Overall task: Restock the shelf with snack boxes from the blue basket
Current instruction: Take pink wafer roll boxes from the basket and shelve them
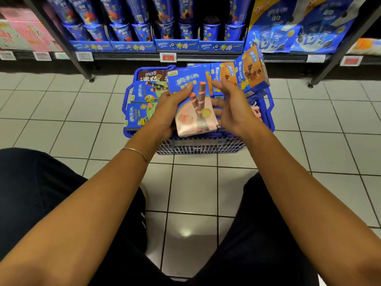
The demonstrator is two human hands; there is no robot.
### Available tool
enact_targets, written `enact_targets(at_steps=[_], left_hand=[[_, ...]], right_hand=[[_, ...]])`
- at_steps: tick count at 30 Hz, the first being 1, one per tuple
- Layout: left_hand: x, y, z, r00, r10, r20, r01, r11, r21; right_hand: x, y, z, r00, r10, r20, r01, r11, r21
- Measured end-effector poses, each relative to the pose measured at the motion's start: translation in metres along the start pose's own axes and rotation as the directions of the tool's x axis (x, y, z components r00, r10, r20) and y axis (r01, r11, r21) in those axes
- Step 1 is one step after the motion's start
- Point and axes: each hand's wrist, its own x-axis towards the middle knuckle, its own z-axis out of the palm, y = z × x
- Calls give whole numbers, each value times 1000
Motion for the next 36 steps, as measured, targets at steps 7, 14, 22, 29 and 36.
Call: enact_targets(at_steps=[7,14,22,29,36], left_hand=[[-1,14,-25,995,55,-81,-60,996,-62],[-6,15,-34,999,48,-24,-51,991,-125],[-7,11,-26,997,54,-62,-59,995,-80],[-1,3,-17,972,105,-211,-99,994,35],[-1,-10,10,942,203,-266,-155,969,192]], right_hand=[[39,15,-44,996,-81,-49,13,632,-775],[63,21,-55,999,40,16,19,-78,-997],[45,12,-70,976,-178,123,106,-105,-989],[9,-23,-48,807,-584,-87,397,647,-651],[-1,-41,16,891,-429,-147,339,846,-412]])
